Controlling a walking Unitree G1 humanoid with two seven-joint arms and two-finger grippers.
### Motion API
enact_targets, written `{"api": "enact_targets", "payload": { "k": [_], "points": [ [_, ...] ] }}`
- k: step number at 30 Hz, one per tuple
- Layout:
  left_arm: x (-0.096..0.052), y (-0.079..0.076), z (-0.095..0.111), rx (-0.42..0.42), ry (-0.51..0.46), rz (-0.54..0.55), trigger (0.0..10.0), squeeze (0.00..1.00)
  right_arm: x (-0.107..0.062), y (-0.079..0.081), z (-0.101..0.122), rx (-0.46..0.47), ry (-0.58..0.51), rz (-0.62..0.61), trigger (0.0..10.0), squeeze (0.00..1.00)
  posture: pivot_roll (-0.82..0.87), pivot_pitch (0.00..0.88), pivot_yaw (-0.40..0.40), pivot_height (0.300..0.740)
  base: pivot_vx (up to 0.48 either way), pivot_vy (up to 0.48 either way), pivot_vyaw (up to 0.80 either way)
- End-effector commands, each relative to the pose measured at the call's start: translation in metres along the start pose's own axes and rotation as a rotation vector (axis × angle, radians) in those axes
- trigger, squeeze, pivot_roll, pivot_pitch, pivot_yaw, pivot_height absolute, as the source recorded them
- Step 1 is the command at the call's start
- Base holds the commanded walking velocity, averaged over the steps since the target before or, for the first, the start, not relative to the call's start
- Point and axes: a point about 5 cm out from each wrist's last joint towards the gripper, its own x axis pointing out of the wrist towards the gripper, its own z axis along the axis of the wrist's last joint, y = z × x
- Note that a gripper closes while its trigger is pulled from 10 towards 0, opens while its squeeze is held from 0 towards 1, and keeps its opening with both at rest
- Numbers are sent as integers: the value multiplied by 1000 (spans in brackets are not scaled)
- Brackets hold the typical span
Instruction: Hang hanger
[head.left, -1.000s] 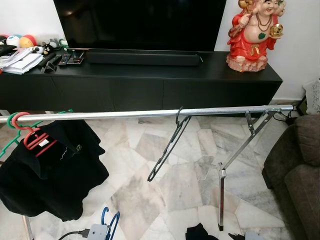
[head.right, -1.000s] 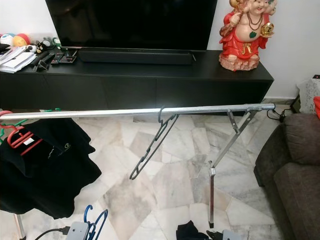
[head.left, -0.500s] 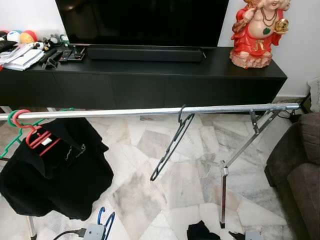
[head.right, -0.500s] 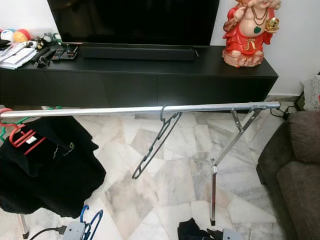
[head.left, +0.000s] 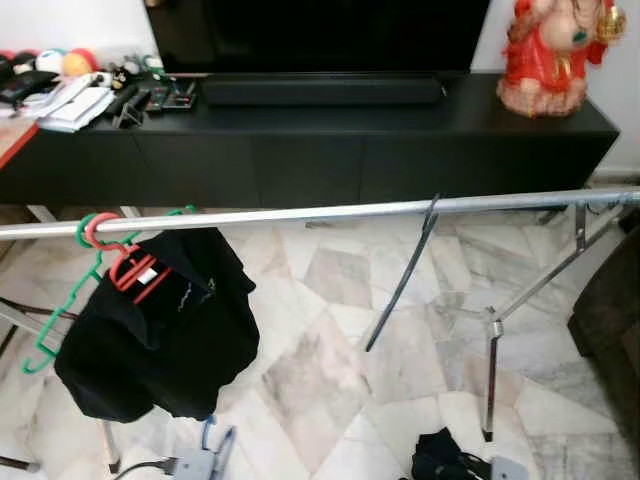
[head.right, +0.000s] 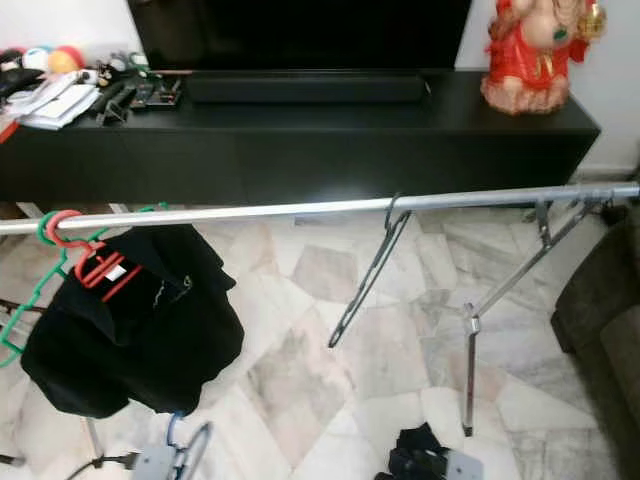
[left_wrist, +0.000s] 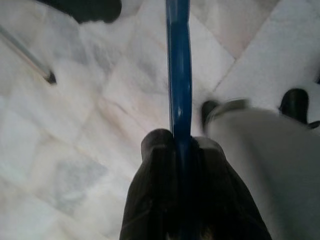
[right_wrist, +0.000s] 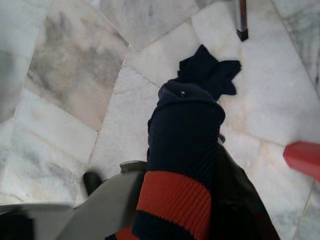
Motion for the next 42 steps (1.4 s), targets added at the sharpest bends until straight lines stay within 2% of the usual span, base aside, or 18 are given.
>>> {"api": "enact_targets", "payload": {
  "k": [1, 11, 15, 20, 25, 42],
  "points": [
    [-2, 4, -12, 6, 42, 8, 10000, 0, 0, 3, -4, 10, 10, 5, 10000, 0, -72, 179, -5, 740, 0, 480, 0],
    [-3, 8, -15, 6, 48, 6, 10000, 0, 0, 3, -4, 18, 12, 8, 10000, 0, -68, 181, -3, 740, 0, 479, 0],
    [-3, 12, -14, 24, 37, 1, 10000, 0, 0, 3, -4, 21, 13, 5, 10000, 0, -65, 182, -1, 740, 0, 74, 0],
    [-3, 11, -12, 9, 27, -7, 10000, 0, 0, 4, -6, 18, 22, 6, 10000, 0, -64, 182, 0, 740, 0, 0, -736],
    [-3, 9, -12, 18, 26, -17, 10000, 0, 0, 5, -6, 52, 21, 16, 10000, 0, -63, 183, 1, 740, 0, 0, -788],
    [-3, 6, -13, 44, 26, -42, 10000, 0, 0, 5, -7, 49, 28, 19, 10000, 0, -65, 170, 4, 740, -18, 0, -782]
  ]
}}
